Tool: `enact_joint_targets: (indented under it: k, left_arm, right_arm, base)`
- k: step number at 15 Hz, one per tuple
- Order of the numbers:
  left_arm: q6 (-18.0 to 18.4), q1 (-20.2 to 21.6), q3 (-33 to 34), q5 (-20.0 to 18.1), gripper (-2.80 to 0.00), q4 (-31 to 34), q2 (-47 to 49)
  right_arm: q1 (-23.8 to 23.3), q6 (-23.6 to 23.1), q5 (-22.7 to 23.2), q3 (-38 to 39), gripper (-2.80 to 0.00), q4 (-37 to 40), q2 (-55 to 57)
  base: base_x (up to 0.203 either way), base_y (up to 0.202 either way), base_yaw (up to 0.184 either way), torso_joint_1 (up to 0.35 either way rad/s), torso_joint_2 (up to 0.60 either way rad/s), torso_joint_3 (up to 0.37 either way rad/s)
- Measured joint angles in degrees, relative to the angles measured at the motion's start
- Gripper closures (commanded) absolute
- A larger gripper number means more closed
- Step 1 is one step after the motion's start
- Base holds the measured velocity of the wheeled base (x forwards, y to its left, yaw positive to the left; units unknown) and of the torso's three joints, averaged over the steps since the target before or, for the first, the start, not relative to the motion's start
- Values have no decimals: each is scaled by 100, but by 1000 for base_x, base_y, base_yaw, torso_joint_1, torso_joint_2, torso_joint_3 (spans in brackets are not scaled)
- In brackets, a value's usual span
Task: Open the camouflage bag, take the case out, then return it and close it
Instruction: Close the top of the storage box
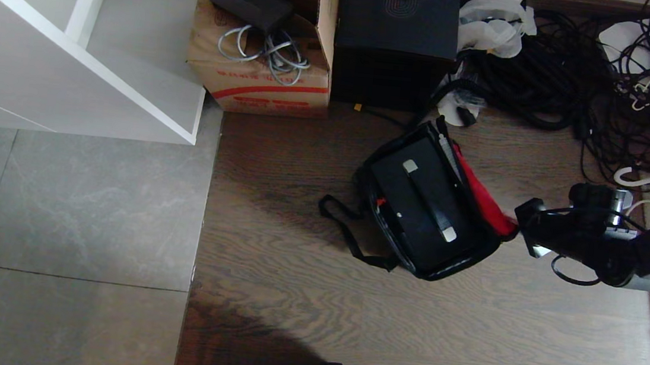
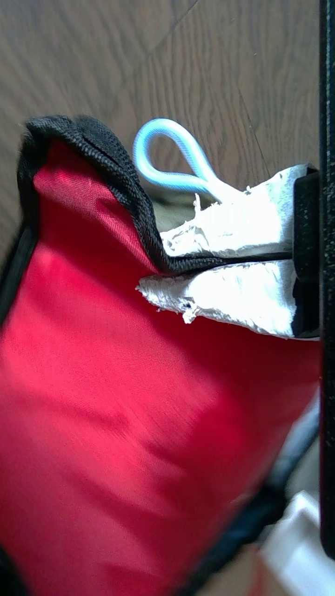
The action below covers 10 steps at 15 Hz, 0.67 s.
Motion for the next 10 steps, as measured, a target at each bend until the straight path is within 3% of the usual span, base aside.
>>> enact_joint_targets:
  k: [10]
  left_arm:
    - [2,0,-2,2,0,-1,0]
  right_arm:
    - [218,-557,132,427,0,-114,-594]
  base:
    - [0,0,0,0,0,0]
